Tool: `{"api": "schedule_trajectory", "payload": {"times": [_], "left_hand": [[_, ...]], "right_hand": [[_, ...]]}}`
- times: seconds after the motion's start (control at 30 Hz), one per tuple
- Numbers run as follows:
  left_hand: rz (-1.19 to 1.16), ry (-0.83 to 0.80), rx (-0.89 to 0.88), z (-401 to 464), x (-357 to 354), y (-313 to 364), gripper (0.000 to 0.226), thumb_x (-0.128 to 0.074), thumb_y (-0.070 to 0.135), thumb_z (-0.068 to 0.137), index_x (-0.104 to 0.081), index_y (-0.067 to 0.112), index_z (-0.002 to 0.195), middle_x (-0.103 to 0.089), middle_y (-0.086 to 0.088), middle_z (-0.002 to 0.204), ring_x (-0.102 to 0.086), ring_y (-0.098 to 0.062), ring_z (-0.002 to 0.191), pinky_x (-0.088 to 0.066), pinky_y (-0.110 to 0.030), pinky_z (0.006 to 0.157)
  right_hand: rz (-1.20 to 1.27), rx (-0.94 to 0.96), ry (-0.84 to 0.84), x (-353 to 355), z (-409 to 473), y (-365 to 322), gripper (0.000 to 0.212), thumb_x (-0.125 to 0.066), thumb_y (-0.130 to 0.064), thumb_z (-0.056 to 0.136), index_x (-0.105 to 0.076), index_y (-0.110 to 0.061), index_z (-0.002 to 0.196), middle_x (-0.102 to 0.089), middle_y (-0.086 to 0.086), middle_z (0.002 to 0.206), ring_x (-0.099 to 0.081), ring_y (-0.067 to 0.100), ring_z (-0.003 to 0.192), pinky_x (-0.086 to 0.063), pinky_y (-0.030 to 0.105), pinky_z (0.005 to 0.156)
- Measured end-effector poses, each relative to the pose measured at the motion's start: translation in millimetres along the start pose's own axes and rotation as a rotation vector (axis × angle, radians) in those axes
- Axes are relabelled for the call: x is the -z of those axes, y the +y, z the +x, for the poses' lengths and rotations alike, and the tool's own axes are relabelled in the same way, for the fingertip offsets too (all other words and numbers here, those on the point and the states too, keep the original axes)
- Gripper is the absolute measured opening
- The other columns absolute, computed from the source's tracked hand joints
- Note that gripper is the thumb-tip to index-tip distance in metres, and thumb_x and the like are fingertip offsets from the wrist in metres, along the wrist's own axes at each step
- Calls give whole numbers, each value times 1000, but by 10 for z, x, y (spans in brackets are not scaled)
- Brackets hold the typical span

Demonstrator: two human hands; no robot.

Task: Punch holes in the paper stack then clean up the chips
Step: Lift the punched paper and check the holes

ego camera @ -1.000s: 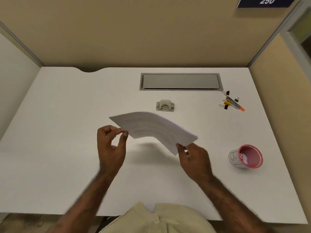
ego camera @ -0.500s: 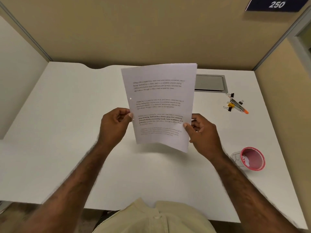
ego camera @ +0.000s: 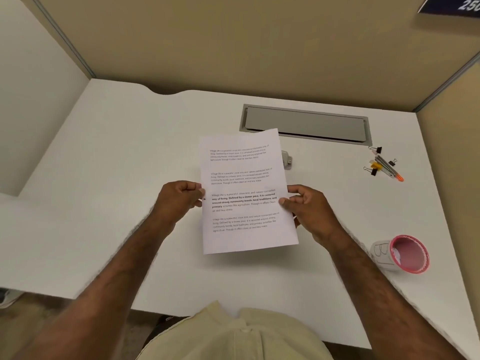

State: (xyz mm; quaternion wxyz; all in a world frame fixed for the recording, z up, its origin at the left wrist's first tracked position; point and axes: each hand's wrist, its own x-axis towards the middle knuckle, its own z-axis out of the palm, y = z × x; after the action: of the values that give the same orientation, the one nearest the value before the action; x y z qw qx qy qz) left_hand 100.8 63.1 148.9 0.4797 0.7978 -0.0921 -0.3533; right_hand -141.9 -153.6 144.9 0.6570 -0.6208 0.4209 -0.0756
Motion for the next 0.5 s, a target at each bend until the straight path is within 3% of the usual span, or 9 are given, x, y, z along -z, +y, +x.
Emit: {"api": "schedule_trajectory", "payload": {"times": [0.17, 0.37, 0.5], "left_hand": [[-13, 31, 55, 96, 274, -248, 8, -77, 10, 95, -78, 17, 90, -78, 10, 70, -70, -5, 59, -55, -26, 73], [-4, 94, 133, 254, 715, -547, 3, -79, 11, 93, -79, 13, 91, -79, 4, 79, -71, -15, 69, -52, -32, 78], [15, 144, 165, 416, 1006, -688, 2, -78, 9, 93, -78, 9, 91, -77, -2, 85, -69, -17, 70, -49, -29, 73]], "right_hand": [[-28, -72, -51, -336, 96, -15, 19, -72, -11, 99, -72, -17, 116, -84, 6, 95, -80, 20, 75, -57, 31, 51], [-49, -120, -110, -851, 301, -33, 18, -72, -13, 98, -73, -20, 115, -83, 6, 96, -78, 19, 72, -59, 33, 52], [-52, -133, -143, -1246, 475, -34, 19, -72, -13, 98, -72, -20, 115, -83, 6, 94, -78, 19, 70, -59, 34, 52]]}}
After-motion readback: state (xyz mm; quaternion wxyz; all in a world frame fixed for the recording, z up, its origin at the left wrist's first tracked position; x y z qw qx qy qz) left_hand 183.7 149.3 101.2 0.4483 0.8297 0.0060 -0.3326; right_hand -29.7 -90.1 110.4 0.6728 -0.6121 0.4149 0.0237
